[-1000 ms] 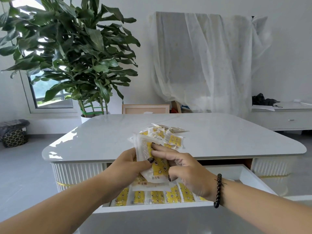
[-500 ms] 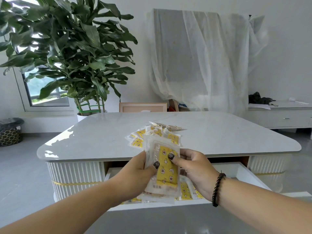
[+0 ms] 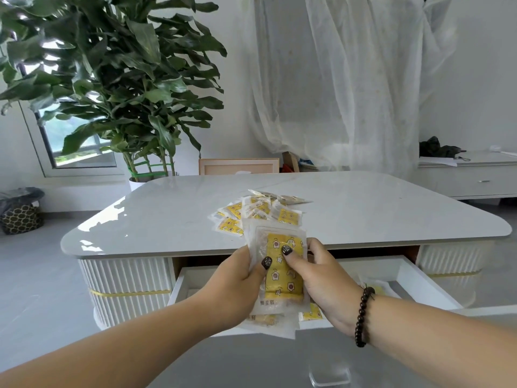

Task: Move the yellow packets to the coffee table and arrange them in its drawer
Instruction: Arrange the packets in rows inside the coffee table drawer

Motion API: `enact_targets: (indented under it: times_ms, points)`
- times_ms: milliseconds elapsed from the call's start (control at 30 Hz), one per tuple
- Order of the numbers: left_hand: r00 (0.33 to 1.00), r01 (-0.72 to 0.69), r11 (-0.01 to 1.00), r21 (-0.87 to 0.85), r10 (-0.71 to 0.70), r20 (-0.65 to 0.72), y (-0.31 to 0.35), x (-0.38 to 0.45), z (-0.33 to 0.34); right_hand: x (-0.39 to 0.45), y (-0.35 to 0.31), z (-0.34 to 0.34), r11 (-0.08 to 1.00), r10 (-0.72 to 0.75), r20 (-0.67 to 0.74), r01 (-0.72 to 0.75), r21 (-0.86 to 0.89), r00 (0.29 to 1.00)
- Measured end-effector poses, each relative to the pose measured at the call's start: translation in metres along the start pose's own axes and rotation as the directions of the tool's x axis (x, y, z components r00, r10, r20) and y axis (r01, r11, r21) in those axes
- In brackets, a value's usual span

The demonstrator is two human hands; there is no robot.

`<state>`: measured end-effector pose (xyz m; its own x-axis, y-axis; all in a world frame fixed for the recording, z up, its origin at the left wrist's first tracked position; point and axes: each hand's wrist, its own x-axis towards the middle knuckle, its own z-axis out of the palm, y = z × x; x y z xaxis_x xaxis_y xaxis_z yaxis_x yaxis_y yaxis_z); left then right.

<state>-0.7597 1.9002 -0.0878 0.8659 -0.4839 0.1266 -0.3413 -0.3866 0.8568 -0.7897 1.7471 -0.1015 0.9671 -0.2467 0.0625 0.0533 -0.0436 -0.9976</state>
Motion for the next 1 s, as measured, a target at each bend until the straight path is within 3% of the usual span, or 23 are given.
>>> enact_targets:
  times_ms: [200,433,567,700,833,1000]
  points:
    - [0.998,0.002,0.983,0.183,0.008,-0.055,-0.006,0.021,0.01,0.007,-0.001,-0.005,0.972,-0.134,-0.081,0.115,-0.205,0.988]
    - [0.998,0.049,0.983,0.178,-0.054,0.023,-0.009,0.053,0.031,0.033,0.012,-0.024,0.891,-0.222,-0.19,0.12,-0.438,0.956]
    - [0.997,0.061,0.981,0.187,-0.07,0.041,-0.013,0.072,0.047,0.044,0.015,-0.039,0.885,-0.272,-0.142,0.19,-0.424,0.952]
    - [0.995,0.085,0.994,0.066,-0.089,0.053,-0.021,0.088,0.066,0.059,0.02,-0.059,0.906,-0.207,-0.093,0.155,-0.395,0.974]
    - [0.996,0.066,0.997,-0.033,-0.064,0.056,-0.029,0.106,0.085,0.084,0.026,-0.092,0.955,-0.129,-0.179,0.074,-0.287,0.975]
    - [0.988,0.128,0.992,-0.005,-0.127,0.087,-0.05,0.12,0.106,0.124,0.044,-0.167,0.947,0.172,-0.153,-0.206,-0.245,0.973]
